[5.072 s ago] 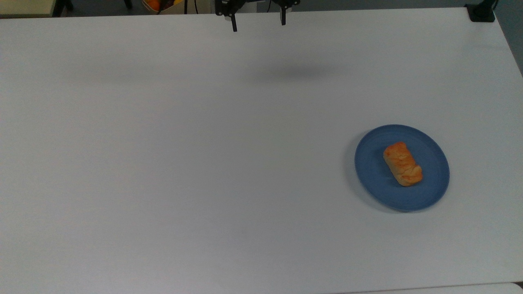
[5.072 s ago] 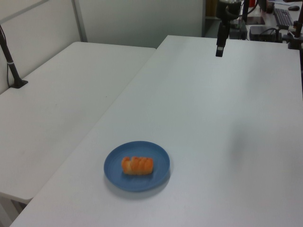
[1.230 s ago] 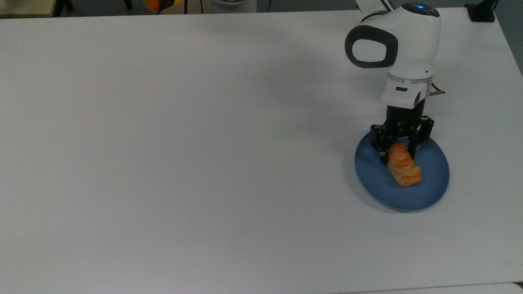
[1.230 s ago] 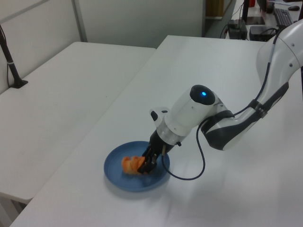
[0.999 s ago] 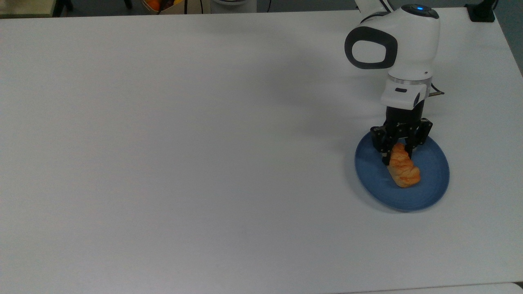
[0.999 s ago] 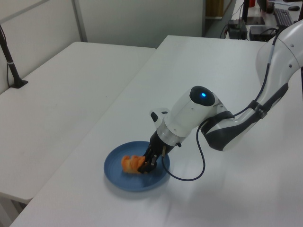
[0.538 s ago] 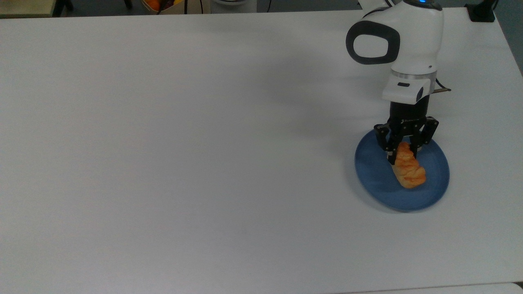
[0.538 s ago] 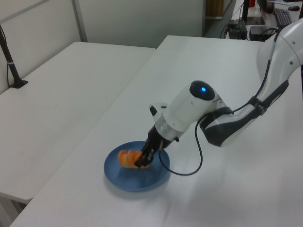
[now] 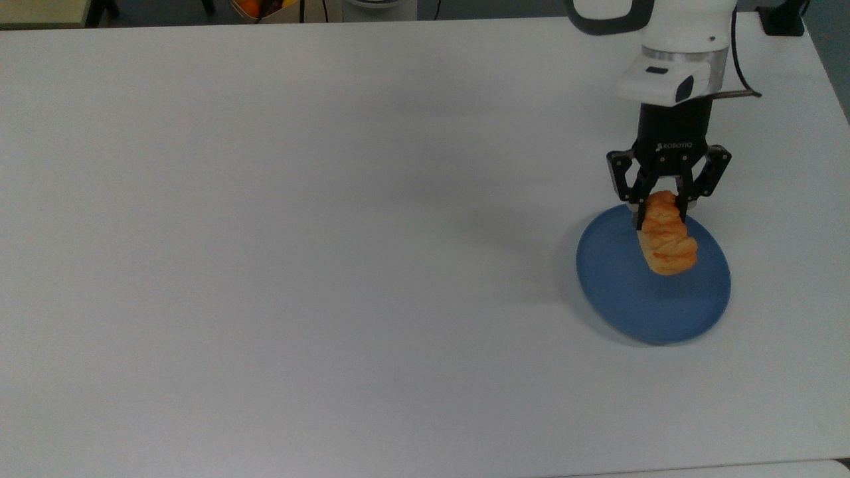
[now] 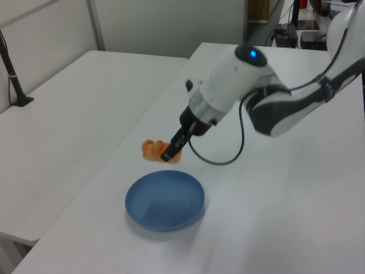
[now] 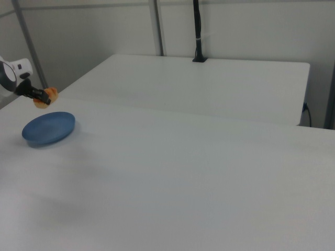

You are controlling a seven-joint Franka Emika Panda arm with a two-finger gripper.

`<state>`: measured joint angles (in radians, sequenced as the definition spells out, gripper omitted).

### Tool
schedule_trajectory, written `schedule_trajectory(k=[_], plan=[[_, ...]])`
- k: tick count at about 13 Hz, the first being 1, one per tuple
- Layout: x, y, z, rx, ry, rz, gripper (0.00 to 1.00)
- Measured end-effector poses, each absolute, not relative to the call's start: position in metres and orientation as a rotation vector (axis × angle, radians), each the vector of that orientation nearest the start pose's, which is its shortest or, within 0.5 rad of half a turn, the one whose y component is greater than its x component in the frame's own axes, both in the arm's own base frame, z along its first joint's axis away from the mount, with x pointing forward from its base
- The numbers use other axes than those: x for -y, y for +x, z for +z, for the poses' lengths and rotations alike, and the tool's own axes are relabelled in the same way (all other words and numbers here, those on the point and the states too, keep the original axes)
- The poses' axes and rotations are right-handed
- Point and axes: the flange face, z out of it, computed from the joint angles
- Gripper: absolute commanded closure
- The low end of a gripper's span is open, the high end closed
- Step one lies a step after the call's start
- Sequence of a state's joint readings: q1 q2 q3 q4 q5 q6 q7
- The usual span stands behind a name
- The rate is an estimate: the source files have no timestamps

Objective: Put the bread on the table
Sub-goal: 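Lift the bread roll off the plate and carry it away from the plate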

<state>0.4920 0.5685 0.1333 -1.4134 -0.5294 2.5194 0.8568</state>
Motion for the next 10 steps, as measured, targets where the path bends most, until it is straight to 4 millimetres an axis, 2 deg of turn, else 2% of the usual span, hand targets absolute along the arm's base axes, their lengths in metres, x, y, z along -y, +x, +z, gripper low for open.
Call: schedule_trajectory(k=[1,3,5,8,10], plan=[[-0.422,0.612,0.45,0.09,-2.885,-0.935,0.51],[-0.414,0.589,0.473,0.072,-2.904,-0.9,0.51],[-0.401,0.562,0.488,0.021,-2.963,-0.807,0.51],[-0.381,0.521,0.502,-0.037,-3.055,-0.606,0.49],[-0.377,0.491,0.501,0.07,-3.125,-0.413,0.49]])
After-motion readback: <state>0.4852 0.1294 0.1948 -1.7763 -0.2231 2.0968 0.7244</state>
